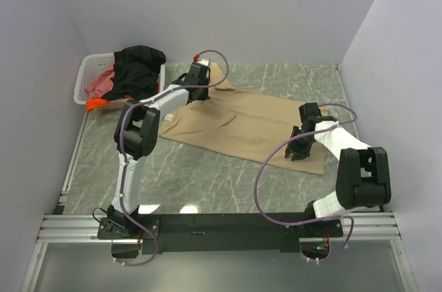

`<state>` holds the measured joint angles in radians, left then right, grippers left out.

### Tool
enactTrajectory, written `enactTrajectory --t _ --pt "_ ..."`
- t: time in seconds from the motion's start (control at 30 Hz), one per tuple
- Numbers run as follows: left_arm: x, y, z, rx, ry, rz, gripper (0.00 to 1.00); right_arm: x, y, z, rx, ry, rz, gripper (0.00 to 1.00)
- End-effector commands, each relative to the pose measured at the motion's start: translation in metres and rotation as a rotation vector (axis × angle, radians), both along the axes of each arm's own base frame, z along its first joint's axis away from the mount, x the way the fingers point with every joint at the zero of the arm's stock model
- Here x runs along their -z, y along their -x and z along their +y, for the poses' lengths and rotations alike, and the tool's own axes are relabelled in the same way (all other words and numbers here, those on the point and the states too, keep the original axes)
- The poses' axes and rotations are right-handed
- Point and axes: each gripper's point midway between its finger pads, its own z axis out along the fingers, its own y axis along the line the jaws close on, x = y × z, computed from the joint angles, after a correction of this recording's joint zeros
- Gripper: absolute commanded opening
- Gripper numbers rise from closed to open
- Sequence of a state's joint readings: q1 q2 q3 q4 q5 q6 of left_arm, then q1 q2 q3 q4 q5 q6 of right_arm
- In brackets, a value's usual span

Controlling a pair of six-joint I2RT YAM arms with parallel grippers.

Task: Fold and stack the t-shirts
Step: Fold the tshirt

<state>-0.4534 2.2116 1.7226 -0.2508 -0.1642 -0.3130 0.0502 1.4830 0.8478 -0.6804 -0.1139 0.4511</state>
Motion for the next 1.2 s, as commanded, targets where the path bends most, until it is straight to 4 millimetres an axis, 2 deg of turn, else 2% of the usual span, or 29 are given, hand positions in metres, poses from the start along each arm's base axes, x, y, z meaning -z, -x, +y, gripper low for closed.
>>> enactTrajectory --t 0.0,0.17,0.3,0.33,0.37,0.4,0.5,0.67,0.77,0.8,0.87,0.97,1.1,1.17 --pt "-0.022 -0.018 -0.007 0.013 0.005 -0.083 0.09 -0.002 0.002 0.000 -0.017 0.015 -0.010 0.37" --pt "-0.021 -0.028 -0.013 0.026 0.000 -0.088 0.13 -0.003 0.003 -0.001 -0.017 0.020 -0.006 0.37" --pt "-0.016 -0.028 -0.011 0.019 -0.010 -0.081 0.31 -0.007 0.004 -0.001 -0.011 0.019 -0.015 0.37" --pt "-0.016 -0.028 -0.010 0.012 -0.011 -0.080 0.47 -0.009 0.004 0.000 -0.011 0.018 -0.021 0.37" --pt "-0.017 -0.028 -0.006 -0.007 -0.021 -0.085 0.57 -0.011 0.003 -0.001 -0.009 0.020 -0.027 0.37" --pt "-0.020 -0.028 -0.004 -0.019 -0.019 -0.089 0.76 -0.013 0.002 -0.001 -0.009 0.020 -0.034 0.37" --pt "-0.034 -0.025 0.002 -0.059 -0.014 -0.110 0.99 -0.026 -0.006 -0.002 -0.009 0.027 -0.075 0.38" --pt "-0.062 -0.001 -0.002 -0.069 0.074 -0.136 0.99 -0.041 -0.026 -0.005 -0.010 0.045 -0.132 0.38" --pt "-0.061 0.025 -0.012 -0.058 0.139 -0.112 0.99 -0.036 -0.033 -0.001 -0.017 0.032 -0.124 0.38" --pt "-0.055 0.038 -0.016 -0.058 0.158 -0.086 0.99 -0.032 -0.036 0.000 -0.019 0.025 -0.119 0.38" --pt "-0.050 0.047 -0.023 -0.042 0.186 -0.072 0.99 -0.031 -0.043 0.003 -0.031 0.011 -0.129 0.38" --pt "-0.029 0.067 -0.029 -0.029 0.216 -0.001 0.99 -0.025 -0.051 0.006 -0.048 0.007 -0.130 0.38" --pt "0.006 0.087 -0.021 -0.052 0.213 0.085 0.99 -0.001 -0.052 0.011 -0.064 0.011 -0.089 0.38" --pt "0.014 0.095 -0.019 -0.059 0.212 0.108 0.99 0.010 -0.048 0.015 -0.075 0.012 -0.064 0.38"
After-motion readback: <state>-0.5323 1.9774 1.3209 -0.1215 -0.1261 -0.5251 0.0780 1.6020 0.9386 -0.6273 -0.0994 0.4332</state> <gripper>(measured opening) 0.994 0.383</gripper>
